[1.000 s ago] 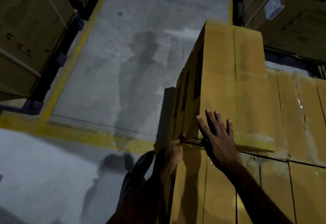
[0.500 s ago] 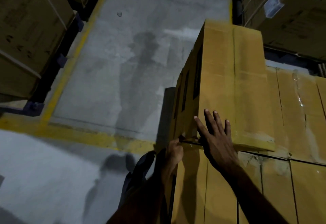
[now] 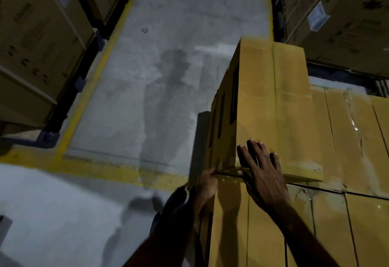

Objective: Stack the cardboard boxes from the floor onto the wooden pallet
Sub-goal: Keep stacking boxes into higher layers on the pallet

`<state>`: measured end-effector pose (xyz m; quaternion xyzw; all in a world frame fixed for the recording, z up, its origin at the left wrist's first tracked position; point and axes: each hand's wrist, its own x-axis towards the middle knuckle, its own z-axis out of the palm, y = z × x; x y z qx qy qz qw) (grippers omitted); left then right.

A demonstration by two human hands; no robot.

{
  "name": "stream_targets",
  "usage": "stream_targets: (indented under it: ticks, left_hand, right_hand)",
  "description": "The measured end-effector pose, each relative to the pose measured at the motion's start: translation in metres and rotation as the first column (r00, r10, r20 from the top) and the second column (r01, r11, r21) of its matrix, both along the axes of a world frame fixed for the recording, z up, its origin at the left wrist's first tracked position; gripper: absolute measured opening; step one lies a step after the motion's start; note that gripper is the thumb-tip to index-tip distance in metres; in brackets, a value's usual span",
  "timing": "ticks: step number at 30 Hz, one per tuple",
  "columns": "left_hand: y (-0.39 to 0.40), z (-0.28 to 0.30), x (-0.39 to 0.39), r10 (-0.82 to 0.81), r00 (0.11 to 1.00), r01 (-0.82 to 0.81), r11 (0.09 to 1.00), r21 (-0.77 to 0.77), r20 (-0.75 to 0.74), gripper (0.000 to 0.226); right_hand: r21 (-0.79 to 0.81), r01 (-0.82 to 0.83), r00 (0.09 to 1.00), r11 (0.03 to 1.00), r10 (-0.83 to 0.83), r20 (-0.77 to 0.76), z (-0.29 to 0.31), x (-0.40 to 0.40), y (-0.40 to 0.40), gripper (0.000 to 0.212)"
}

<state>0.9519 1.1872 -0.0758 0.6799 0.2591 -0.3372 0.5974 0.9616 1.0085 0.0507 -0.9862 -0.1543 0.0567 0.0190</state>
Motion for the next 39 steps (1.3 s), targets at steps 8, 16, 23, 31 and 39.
stream_targets:
  ticks: [8,16,23,31,39]
  left_hand:
    - [0.015,0.089,-0.041,0.011,0.972,-0.028,0.997,0.071,0.236,0.022]
    - [-0.006,0.161,-0.185,0.009,0.911,-0.033,0.998,0.052,0.411,0.041]
    - [-0.024,0.253,-0.293,0.014,0.837,-0.027,0.999,0.017,0.546,0.050]
    - [-0.023,0.296,-0.376,-0.005,0.794,-0.036,0.998,0.055,0.608,0.049]
    - [0.028,0.304,-0.490,0.174,0.757,-0.192,0.981,-0.040,0.630,0.050]
  right_hand:
    - [0.529,0.518,0.827,0.672,-0.551,-0.110,0.048,-0.109,-0.005,0.076]
    - [0.738,0.613,0.681,0.282,-0.661,-0.314,0.094,-0.272,-0.010,0.070]
    - [0.768,0.633,0.615,0.100,-0.668,-0.420,0.137,-0.369,-0.020,0.067]
    - [0.819,0.569,0.671,0.073,-0.618,-0.410,0.175,-0.412,-0.014,0.064]
    - [0.830,0.512,0.812,0.222,-0.439,-0.383,0.209,-0.495,0.015,0.041]
